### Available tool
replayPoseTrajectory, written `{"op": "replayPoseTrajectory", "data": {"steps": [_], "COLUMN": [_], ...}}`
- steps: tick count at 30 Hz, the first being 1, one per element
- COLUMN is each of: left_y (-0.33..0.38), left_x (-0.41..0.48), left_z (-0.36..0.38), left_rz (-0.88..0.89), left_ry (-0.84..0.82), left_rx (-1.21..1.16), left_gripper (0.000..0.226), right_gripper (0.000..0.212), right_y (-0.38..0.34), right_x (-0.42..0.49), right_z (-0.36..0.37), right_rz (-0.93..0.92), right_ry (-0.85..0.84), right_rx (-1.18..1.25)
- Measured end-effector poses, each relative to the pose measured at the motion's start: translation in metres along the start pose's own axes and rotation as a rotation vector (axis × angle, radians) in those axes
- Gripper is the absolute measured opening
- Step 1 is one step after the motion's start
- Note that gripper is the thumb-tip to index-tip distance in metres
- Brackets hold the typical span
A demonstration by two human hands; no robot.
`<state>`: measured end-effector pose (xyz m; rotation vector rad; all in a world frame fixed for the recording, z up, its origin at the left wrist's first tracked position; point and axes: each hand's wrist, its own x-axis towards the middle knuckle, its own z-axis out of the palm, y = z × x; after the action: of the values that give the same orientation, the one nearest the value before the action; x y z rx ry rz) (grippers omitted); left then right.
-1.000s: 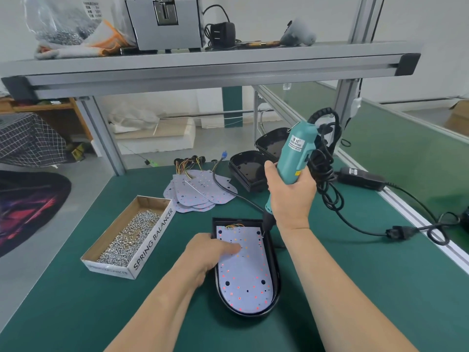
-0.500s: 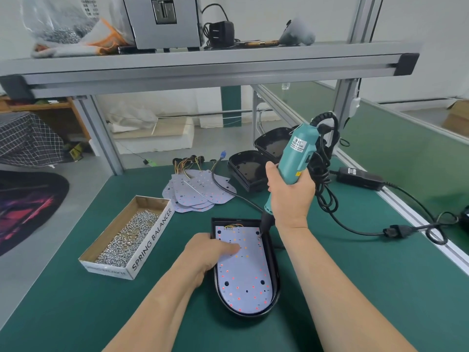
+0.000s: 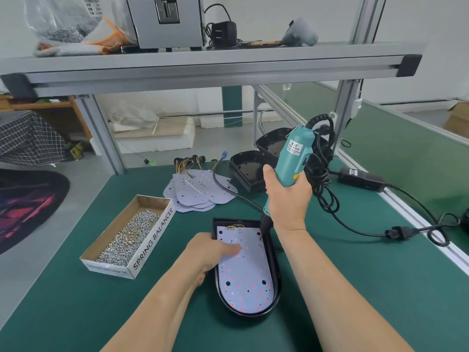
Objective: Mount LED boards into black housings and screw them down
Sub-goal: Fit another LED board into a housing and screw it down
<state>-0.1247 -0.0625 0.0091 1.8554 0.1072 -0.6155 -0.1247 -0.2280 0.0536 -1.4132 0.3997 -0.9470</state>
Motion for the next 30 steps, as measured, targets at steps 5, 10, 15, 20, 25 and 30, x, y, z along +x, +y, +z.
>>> {"op": "replayPoseTrajectory", "data": {"steps": [5,10,15,20,25,30], "left_y": [0.0,0.001,0.002,0.001,-0.001,-0.01], "left_x": [0.0,-0.002,-0.002,-0.004,-0.017,-0.022], "left_z": [0.0,0.001,0.0,-0.005,-0.009,-0.019], "left_rz": [0.0,0.0,-0.008,-0.01,0.065,0.061], "left_ry": [0.004,0.012,0.01,0.012,0.08,0.267], "left_rx": [0.019,0.034,0.03,0.071,0.159,0.178], "left_gripper": [0.02,0.022,0.029,0.024,0.023,0.045], "right_gripper": [0.03,0.029,0.019,0.02,0.023,0.018], "right_y": [0.001,-0.001,-0.015,-0.027,-0.031,-0.035], "right_x": [0.0,-0.002,-0.006,0.002,-0.001,-0.008], "right_z": [0.001,0.0,-0.009,-0.017,-0.025,-0.032], "right_rz": [0.022,0.012,-0.033,0.017,0.191,0.326], "right_ry": [0.011,-0.006,-0.112,-0.007,0.125,0.103], "right_rx": [-0.019,-0.004,0.142,0.253,0.343,0.517]}}
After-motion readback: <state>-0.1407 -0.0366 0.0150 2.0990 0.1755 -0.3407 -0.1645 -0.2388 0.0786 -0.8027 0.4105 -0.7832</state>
